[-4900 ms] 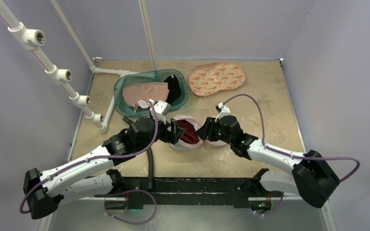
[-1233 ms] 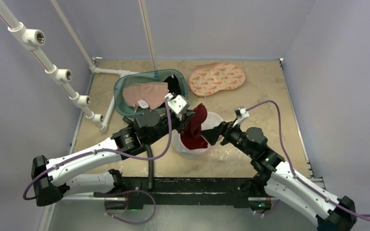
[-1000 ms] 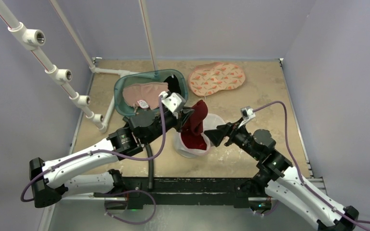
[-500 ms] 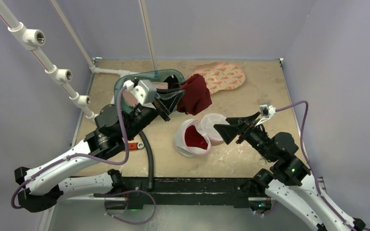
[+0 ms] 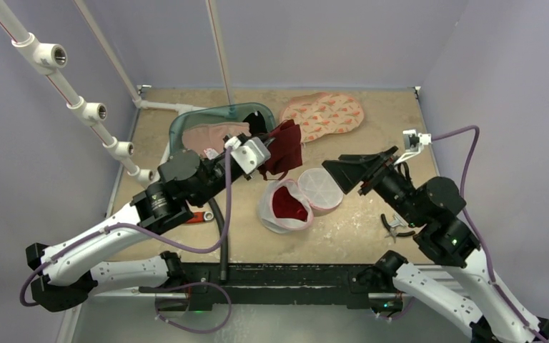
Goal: Unzip the laundry bag and remove the bra
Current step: Pick up the bra from the laundry bag, then adjust the bra.
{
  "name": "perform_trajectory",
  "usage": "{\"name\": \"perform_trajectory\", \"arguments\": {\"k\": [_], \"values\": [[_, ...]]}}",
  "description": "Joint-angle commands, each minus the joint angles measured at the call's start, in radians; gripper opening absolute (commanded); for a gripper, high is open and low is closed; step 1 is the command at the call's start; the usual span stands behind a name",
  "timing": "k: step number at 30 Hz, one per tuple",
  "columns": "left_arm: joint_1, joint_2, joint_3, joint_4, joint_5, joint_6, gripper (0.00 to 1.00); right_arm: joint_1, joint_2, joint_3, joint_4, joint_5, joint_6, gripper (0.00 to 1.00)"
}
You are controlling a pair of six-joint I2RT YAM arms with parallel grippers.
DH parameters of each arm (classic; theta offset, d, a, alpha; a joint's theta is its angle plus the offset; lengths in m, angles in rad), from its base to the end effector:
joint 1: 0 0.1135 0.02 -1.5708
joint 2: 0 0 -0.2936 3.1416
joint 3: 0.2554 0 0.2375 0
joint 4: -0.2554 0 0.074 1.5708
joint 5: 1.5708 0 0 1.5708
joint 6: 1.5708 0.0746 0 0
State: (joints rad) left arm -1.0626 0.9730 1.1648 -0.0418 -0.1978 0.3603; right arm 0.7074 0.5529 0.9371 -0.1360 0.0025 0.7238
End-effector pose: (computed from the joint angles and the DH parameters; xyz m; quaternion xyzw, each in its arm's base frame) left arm 0.1171 -0.1802 0.4809 0.3670 0.5404 -0.1990 0.7305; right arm 0.0797 0.0679 0.4459 0.0060 0.6141 0.5172 0.5961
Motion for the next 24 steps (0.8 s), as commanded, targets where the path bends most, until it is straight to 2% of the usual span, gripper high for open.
{"name": "perform_trajectory", "arguments": {"k": [1, 5, 9, 19, 24], "values": [[-0.001, -0.003, 0.033, -0.012, -0.01, 0.118, 0.0, 0.001, 0.068, 0.046, -0.015, 0.049, 0.023, 0.98], [0.0, -0.014, -0.009, 0.003, 0.102, 0.095, 0.0, 0.001, 0.121, 0.053, 0.032, 0.028, 0.015, 0.98], [-0.001, -0.014, -0.053, -0.036, 0.176, 0.192, 0.0, 0.001, 0.175, 0.098, 0.034, -0.017, 0.03, 0.98], [-0.012, -0.015, -0.083, -0.032, 0.147, 0.416, 0.0, 0.0, 0.258, 0.12, 0.045, -0.077, 0.149, 0.98], [-0.056, 0.002, -0.127, 0.01, 0.03, 0.59, 0.0, 0.0, 0.311, 0.109, 0.109, -0.158, 0.258, 0.98]]}}
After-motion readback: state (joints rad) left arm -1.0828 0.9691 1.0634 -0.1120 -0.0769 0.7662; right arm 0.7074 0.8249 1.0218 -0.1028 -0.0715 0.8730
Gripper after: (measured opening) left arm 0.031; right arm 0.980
